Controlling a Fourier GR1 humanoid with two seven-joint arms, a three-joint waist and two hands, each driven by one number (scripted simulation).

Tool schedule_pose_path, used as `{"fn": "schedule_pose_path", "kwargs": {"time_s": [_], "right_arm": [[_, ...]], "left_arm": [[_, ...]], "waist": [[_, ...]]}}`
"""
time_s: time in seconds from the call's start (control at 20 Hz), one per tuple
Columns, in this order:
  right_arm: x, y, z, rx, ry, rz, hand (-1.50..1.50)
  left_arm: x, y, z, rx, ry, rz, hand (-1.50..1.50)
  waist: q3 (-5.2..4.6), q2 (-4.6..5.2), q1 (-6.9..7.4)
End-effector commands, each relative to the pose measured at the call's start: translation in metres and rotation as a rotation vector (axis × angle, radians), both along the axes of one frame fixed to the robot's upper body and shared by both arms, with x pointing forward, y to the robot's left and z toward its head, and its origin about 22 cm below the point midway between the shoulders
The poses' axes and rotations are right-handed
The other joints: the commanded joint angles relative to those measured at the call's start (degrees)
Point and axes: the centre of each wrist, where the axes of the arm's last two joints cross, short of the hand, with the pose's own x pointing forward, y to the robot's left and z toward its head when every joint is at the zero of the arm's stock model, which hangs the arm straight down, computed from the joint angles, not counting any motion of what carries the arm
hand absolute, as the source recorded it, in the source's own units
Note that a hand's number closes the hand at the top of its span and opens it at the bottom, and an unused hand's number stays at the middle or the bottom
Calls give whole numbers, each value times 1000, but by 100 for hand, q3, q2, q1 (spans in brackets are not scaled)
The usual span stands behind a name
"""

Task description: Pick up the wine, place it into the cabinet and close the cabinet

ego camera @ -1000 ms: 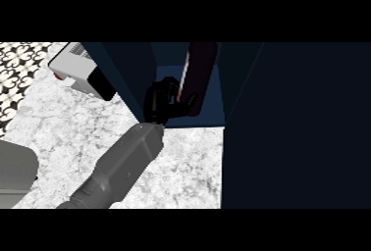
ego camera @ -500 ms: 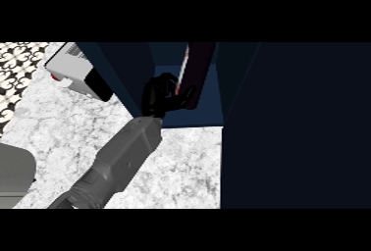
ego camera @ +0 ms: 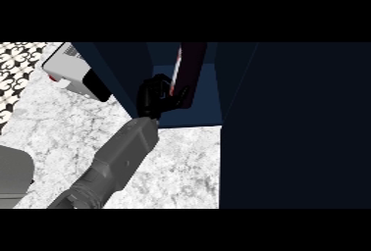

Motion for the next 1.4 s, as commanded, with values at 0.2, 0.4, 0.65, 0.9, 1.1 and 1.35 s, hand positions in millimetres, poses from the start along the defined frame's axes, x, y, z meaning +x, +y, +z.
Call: {"fn": "schedule_pose_path", "kwargs": {"time_s": [0.2,0.4,0.65,0.9,1.1,1.35], "right_arm": [[1,-2,-2,0,-21,-22,-150],[-3,2,-7,-7,15,-40,-150],[-8,-4,11,-16,-13,-31,-150],[7,-5,-9,-23,19,-65,-150],[9,2,10,-29,-2,-41,-150],[-7,15,12,-34,16,-51,-150]], "left_arm": [[-2,13,-11,3,-106,68,-150],[4,23,0,9,-149,26,-150],[-3,5,-2,11,-200,7,-150],[-14,7,-7,37,-200,-8,-150],[-28,-3,-5,58,-227,-76,-150],[-60,-2,9,34,-224,-191,-150]], "waist": [[1,2,56],[5,-65,221],[5,-101,280],[12,-142,453],[10,-150,485],[9,-147,448]]}}
